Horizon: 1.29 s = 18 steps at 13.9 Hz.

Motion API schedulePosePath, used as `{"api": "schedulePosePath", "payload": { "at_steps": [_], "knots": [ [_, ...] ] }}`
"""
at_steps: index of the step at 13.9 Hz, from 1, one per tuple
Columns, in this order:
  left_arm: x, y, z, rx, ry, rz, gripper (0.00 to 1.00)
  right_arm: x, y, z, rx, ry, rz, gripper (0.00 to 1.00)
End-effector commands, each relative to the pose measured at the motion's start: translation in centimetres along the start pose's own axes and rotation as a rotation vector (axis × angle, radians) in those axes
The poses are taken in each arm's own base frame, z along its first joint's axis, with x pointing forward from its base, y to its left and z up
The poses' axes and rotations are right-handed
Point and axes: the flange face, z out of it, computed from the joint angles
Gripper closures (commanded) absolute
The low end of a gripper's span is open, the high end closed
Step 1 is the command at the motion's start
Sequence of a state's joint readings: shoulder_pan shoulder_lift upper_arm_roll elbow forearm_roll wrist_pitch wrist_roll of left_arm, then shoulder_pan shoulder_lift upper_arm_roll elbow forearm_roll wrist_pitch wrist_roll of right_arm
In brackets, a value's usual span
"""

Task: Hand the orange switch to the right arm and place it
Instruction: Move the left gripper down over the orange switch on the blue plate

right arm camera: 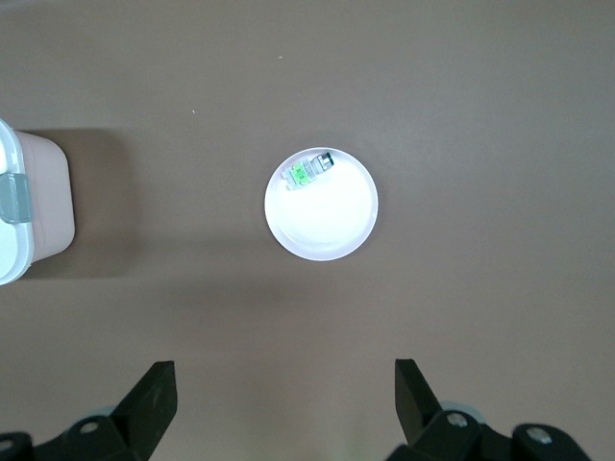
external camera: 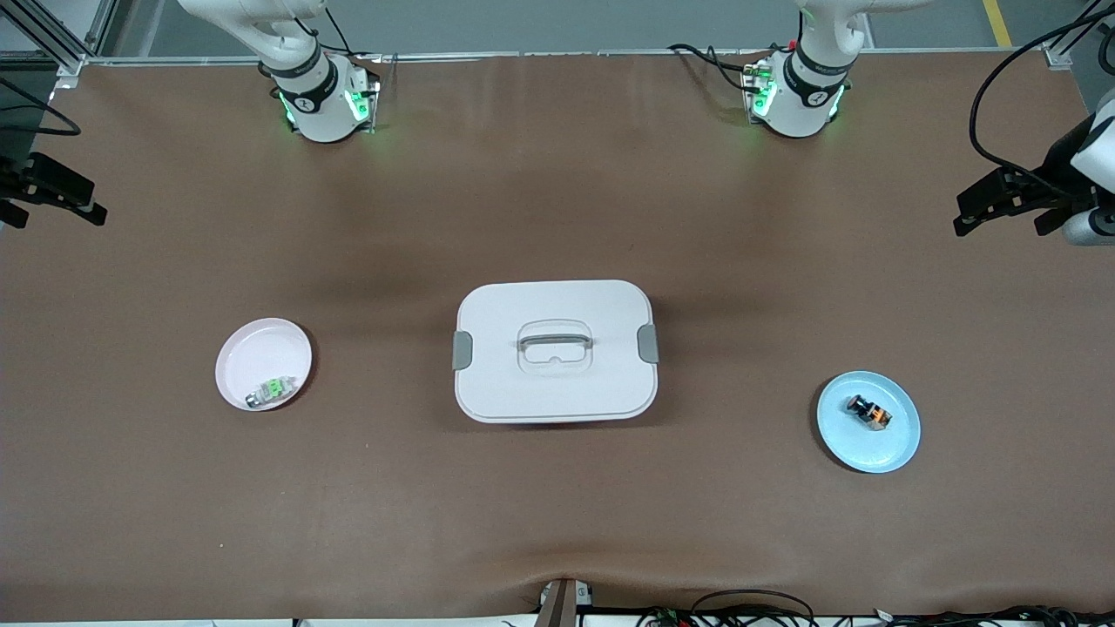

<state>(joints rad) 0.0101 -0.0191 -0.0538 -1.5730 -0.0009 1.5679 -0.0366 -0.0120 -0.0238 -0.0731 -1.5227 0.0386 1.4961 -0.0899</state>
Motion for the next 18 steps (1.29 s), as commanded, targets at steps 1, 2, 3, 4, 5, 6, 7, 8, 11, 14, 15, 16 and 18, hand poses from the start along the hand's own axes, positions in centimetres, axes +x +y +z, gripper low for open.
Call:
{"api": "schedulePosePath", "payload": {
  "at_steps": [1,2,3,4,5,6,7,8,11,14,15,16,18],
  "knots": [
    [0.1,-0.1,-0.5,-0.018,-0.007,0.006,0.00,-0.6,-0.2,-0.6,0.006,0.014,0.007,0.00],
    [0.0,0.0,-0.5,-0.016,-0.007,0.006,0.00,-0.6,-0.2,-0.7,0.006,0.015,0.007,0.00],
    [0.1,0.0,-0.6,-0.016,-0.005,0.006,0.00,-0.5,-0.2,-0.6,0.006,0.014,0.007,0.00],
    [0.1,-0.3,-0.6,-0.018,-0.005,0.004,0.00,-0.6,-0.2,-0.6,0.006,0.014,0.007,0.00],
    [0.3,-0.4,-0.2,-0.018,-0.013,0.009,0.00,-0.6,-0.1,-0.7,0.006,0.015,0.007,0.00],
    [0.3,-0.5,0.0,-0.018,-0.016,0.012,0.00,-0.5,-0.1,-0.6,0.006,0.014,0.007,0.00],
    [0.5,-0.6,0.2,-0.017,-0.019,0.010,0.00,-0.6,-0.1,-0.7,0.006,0.015,0.009,0.00],
    [0.6,-0.5,0.4,-0.018,-0.023,0.013,0.00,-0.6,-0.1,-0.7,0.006,0.015,0.009,0.00],
    [1.4,-0.9,2.0,-0.016,-0.049,0.011,0.00,-0.6,-0.1,-0.7,0.006,0.015,0.009,0.00],
    [3.8,-1.3,6.3,-0.012,-0.098,0.009,0.00,-0.6,-0.1,-0.7,0.006,0.015,0.009,0.00],
    [4.7,-1.3,8.2,-0.012,-0.113,0.011,0.00,-0.6,-0.1,-0.7,0.004,0.015,0.007,0.00],
    [5.5,-1.3,9.7,-0.014,-0.126,0.019,0.00,-0.6,-0.1,-0.7,-0.006,0.016,0.003,0.00],
    [6.9,-1.5,12.4,-0.018,-0.129,0.046,0.00,-0.4,0.0,-0.8,-0.021,0.027,-0.002,0.00]
  ]
}}
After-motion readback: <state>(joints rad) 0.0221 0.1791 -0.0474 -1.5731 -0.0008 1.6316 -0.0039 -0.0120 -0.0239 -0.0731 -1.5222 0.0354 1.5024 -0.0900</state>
